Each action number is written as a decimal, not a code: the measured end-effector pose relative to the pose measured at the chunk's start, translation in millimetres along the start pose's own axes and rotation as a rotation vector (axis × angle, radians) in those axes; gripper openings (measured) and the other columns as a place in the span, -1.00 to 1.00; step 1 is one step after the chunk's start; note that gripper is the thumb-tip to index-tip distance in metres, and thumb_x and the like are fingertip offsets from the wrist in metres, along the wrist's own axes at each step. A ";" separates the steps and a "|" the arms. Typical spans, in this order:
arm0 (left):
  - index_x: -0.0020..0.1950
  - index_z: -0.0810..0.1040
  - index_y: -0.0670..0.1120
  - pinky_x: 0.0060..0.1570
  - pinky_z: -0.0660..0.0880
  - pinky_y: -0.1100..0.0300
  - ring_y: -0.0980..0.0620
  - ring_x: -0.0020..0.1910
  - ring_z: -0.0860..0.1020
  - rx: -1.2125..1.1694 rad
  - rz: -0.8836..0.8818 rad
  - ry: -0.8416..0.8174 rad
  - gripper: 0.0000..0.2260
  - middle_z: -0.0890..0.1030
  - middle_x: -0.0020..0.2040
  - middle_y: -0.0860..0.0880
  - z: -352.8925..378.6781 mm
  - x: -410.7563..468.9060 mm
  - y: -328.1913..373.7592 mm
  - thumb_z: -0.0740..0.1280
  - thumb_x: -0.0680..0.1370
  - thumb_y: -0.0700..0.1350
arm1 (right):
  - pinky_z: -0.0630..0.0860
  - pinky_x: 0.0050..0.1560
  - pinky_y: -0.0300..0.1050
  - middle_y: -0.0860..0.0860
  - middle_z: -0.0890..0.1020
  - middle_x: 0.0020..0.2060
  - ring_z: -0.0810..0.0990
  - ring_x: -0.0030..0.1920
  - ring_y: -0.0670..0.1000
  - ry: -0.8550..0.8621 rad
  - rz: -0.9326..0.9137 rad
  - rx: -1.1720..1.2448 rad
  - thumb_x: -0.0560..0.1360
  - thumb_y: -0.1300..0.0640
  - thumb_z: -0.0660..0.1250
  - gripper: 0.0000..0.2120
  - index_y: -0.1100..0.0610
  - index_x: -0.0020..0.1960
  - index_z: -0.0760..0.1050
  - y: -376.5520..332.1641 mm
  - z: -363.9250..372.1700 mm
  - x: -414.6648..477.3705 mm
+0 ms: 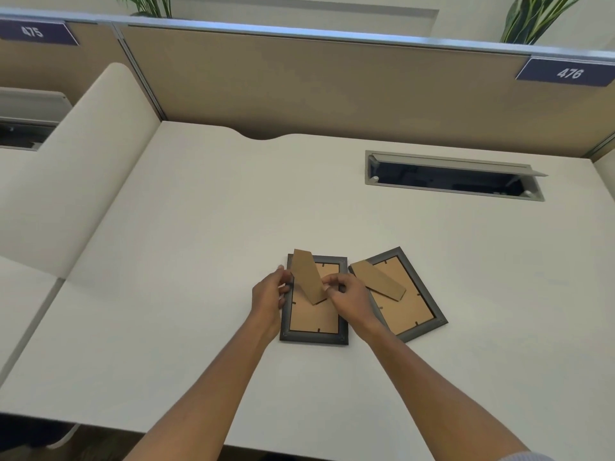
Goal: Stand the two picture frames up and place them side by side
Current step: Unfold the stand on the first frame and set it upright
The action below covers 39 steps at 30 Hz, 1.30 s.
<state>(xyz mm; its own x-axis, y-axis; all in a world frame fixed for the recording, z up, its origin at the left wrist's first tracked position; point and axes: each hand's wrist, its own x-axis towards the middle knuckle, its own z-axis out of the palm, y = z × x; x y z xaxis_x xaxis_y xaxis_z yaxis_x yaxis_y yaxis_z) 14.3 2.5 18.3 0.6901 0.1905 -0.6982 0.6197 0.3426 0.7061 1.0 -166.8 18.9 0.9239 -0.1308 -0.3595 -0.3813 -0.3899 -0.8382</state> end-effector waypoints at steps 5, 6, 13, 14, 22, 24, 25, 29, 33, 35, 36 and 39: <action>-0.19 0.68 -0.05 -0.02 0.43 0.13 0.01 -0.04 0.61 -0.072 0.014 -0.037 -0.87 0.69 -0.17 0.01 -2.7 -3.9 -3.8 0.44 0.54 -0.05 | 0.54 0.15 -0.04 0.14 0.67 0.07 0.60 0.15 0.07 -0.027 0.010 0.042 0.52 0.29 0.33 -0.79 0.18 0.07 0.69 1.2 -1.9 -1.4; -0.20 0.68 -0.05 -0.01 0.42 0.12 0.01 -0.03 0.61 -0.065 0.020 -0.040 -0.87 0.68 -0.18 0.01 -2.7 -4.3 -4.7 0.45 0.54 -0.06 | 0.54 0.15 -0.04 0.13 0.67 0.07 0.60 0.15 0.07 -0.023 0.009 0.045 0.51 0.30 0.33 -0.79 0.17 0.06 0.70 1.9 -1.9 -1.8; -0.09 0.72 -0.06 -0.02 0.48 0.09 -0.01 0.05 0.63 -0.048 0.026 -0.028 -0.88 0.71 -0.02 -0.02 -6.4 -9.6 -1.9 0.43 0.55 -0.05 | 0.60 0.02 -0.19 0.07 0.67 0.06 0.63 0.03 -0.05 0.152 0.013 0.098 0.56 0.25 0.36 -0.83 0.17 0.10 0.69 9.9 -3.4 -12.9; -0.05 0.73 -0.07 -0.02 0.50 0.09 -0.01 0.05 0.63 -0.057 0.027 -0.019 -0.88 0.72 -0.02 -0.01 -7.6 -8.7 -2.1 0.43 0.54 -0.05 | 0.54 -0.04 -0.30 0.08 0.67 0.06 0.62 -0.01 -0.08 0.214 0.014 0.076 0.56 0.26 0.34 -0.82 0.16 0.10 0.68 12.4 -2.8 -16.9; -0.31 0.43 0.11 -0.10 0.39 0.11 -0.06 -0.19 0.43 0.427 0.179 0.141 -0.75 0.50 -0.26 0.04 -8.3 -17.0 -18.3 0.27 0.56 -0.10 | 0.50 0.11 -0.14 0.19 0.67 0.20 0.64 0.22 0.18 0.324 0.094 -0.025 0.60 0.27 0.28 -0.66 0.31 0.36 0.54 19.1 10.2 -37.2; -0.27 0.45 0.06 -0.16 0.34 0.12 -0.05 -0.21 0.41 0.511 0.174 0.110 -0.81 0.51 -0.25 -0.05 -3.3 -20.8 -17.7 0.24 0.54 -0.12 | 0.58 -0.06 -0.03 0.25 0.71 0.01 0.67 0.03 0.24 0.338 0.107 0.005 0.58 0.32 0.26 -0.77 0.31 0.18 0.61 18.4 12.0 -36.8; -0.24 0.49 0.03 -0.17 0.35 0.11 -0.06 -0.23 0.43 0.529 0.169 0.110 -0.83 0.54 -0.24 -0.08 -1.3 -21.1 -17.3 0.24 0.54 -0.12 | 0.57 -0.14 -0.02 0.26 0.70 -0.11 0.66 -0.08 0.24 0.345 0.125 0.034 0.56 0.34 0.26 -0.81 0.29 0.06 0.64 19.0 11.5 -35.4; -0.34 0.52 0.10 -0.16 0.42 0.12 -0.01 -0.23 0.48 0.476 0.128 0.128 -0.72 0.57 -0.26 0.02 -3.0 -22.2 -13.8 0.24 0.53 -0.15 | 0.58 0.04 -0.09 0.10 0.72 -0.01 0.60 -0.15 -0.02 0.350 0.247 0.221 0.56 0.32 0.30 -0.73 0.22 0.20 0.67 15.5 7.6 -31.5; -0.14 0.66 0.19 -0.24 0.47 0.25 0.12 -0.16 0.56 0.399 0.144 0.129 -0.74 0.64 -0.20 0.16 -11.0 -22.5 -6.0 0.27 0.55 -0.14 | 0.58 -0.01 -0.29 -0.08 0.72 0.02 0.65 -0.03 -0.15 0.356 0.254 0.359 0.60 0.20 0.35 -0.75 0.12 0.24 0.67 11.1 6.1 -30.6; -0.02 0.70 0.13 -0.12 0.53 0.24 0.09 -0.06 0.61 0.358 0.170 0.139 -0.79 0.68 -0.11 0.15 -16.3 -21.6 -0.4 0.31 0.57 -0.12 | 0.53 -0.18 -0.44 -0.17 0.71 -0.04 0.63 -0.08 -0.23 0.343 0.238 0.404 0.60 0.19 0.36 -0.77 0.09 0.21 0.69 7.2 2.9 -28.9; -0.05 0.70 0.13 -0.01 0.58 0.18 0.04 0.00 0.64 0.328 0.178 0.141 -0.81 0.70 -0.05 0.10 -19.8 -20.5 2.4 0.33 0.57 -0.12 | 0.57 -0.18 -0.43 -0.17 0.72 -0.03 0.64 -0.07 -0.22 0.328 0.230 0.416 0.60 0.21 0.36 -0.77 0.08 0.20 0.70 5.8 0.9 -27.2; -0.17 0.72 0.13 0.11 0.63 0.04 -0.04 0.02 0.70 0.246 0.212 0.125 -0.79 0.76 -0.04 0.04 -31.2 -18.7 12.2 0.40 0.56 -0.16 | 0.68 0.16 -0.03 -0.02 0.75 0.07 0.71 0.07 -0.03 0.253 0.206 0.472 0.60 0.29 0.34 -0.75 0.10 0.18 0.71 0.6 -4.9 -24.2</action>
<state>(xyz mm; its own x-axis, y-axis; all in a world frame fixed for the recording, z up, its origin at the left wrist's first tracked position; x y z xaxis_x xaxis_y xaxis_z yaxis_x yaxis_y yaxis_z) -2.7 31.8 36.3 0.7717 0.3502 -0.5310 0.5494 0.0537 0.8339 -21.5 -168.3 29.1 0.7859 -0.3973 -0.4739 -0.4727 0.1081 -0.8746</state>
